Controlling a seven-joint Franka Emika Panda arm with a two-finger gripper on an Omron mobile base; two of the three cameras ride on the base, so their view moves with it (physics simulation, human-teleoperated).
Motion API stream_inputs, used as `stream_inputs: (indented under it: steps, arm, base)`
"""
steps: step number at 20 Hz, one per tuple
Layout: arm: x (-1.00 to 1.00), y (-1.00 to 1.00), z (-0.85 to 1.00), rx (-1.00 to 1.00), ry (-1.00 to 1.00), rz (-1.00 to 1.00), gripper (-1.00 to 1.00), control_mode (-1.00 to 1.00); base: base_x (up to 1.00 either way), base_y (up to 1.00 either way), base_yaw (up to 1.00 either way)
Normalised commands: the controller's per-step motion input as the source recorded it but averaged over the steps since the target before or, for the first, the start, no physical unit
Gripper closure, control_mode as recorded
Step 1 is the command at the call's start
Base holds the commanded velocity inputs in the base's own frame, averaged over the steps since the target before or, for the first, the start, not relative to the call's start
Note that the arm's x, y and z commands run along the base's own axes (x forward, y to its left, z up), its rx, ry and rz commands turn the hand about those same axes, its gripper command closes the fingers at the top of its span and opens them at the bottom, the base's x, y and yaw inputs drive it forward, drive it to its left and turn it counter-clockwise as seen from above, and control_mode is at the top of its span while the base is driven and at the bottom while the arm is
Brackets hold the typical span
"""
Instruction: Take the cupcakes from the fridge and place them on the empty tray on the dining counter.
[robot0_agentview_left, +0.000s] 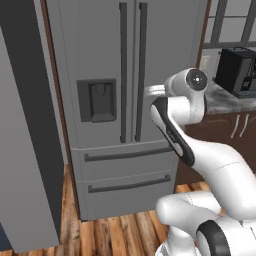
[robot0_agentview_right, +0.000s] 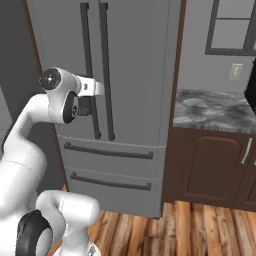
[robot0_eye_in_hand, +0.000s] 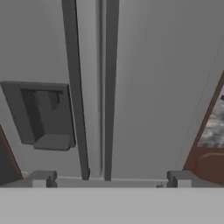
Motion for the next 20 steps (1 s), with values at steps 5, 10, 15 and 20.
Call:
stream_inputs:
  steps: [5,10,15,20]
  arm:
    - [0.76,0.00,-0.27,0.02,-0.06,0.00,-1.00,-1.00]
    - [0.75,0.00,-0.35,0.02,-0.03,0.00,-1.00,-1.00]
    - [0.92,0.00,-0.12,0.03,0.01,0.00,-1.00,-1.00]
    - [0.89,0.01,-0.15,0.00,0.02,0.00,-1.00,-1.00]
  base:
    - [0.00,0.00,0.00]
    - [0.00,0.00,0.00]
    - [0.00,0.00,0.00]
    - [0.00,0.00,0.00]
